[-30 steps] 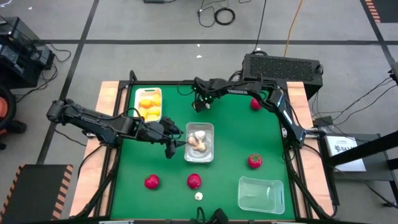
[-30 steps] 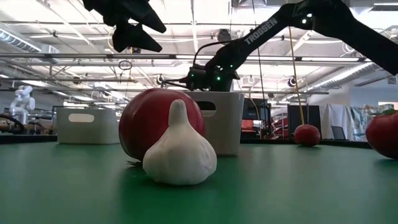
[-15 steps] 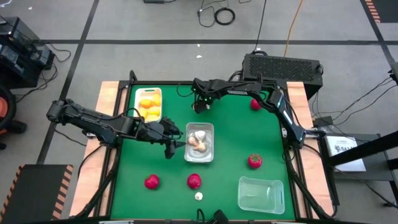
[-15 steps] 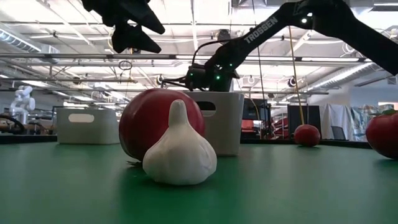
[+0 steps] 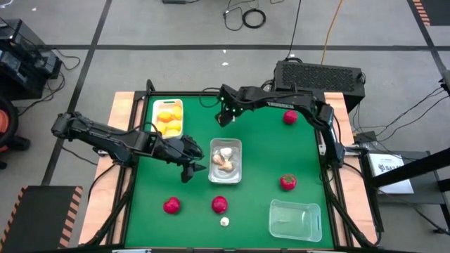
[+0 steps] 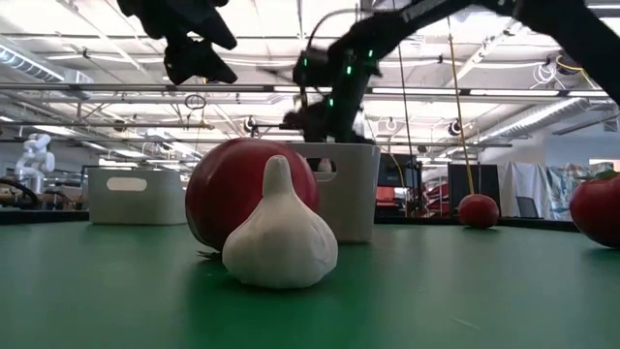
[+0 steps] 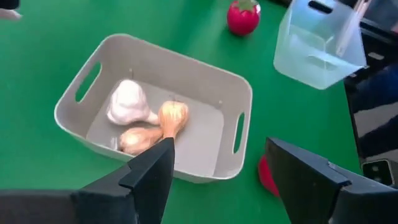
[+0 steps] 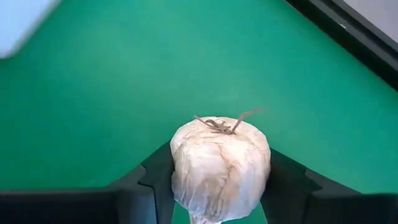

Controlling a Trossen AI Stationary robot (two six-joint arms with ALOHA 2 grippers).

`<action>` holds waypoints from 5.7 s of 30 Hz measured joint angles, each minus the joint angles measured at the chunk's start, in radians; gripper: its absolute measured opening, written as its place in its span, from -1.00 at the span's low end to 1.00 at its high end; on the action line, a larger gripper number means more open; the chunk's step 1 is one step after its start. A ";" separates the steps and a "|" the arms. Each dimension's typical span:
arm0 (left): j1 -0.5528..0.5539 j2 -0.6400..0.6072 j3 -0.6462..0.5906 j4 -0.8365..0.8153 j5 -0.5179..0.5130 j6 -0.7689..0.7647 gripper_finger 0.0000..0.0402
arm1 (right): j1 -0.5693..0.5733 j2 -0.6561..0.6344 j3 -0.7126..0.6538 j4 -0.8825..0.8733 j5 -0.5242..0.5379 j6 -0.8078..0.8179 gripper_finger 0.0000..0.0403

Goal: Sort produce into baskets
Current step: Put the garlic into the gray bin

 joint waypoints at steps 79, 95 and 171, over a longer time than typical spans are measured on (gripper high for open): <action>-0.450 0.704 0.472 0.200 -0.109 0.066 0.28 | 1.093 -0.165 0.000 -0.522 0.366 0.658 0.37; -0.434 0.834 0.480 0.146 -0.121 0.155 -0.02 | 1.146 -0.164 0.000 -0.541 0.395 0.798 0.37; -0.092 0.518 0.480 -0.314 -0.115 0.807 -0.96 | 0.813 -0.164 0.000 -0.478 0.369 0.697 0.37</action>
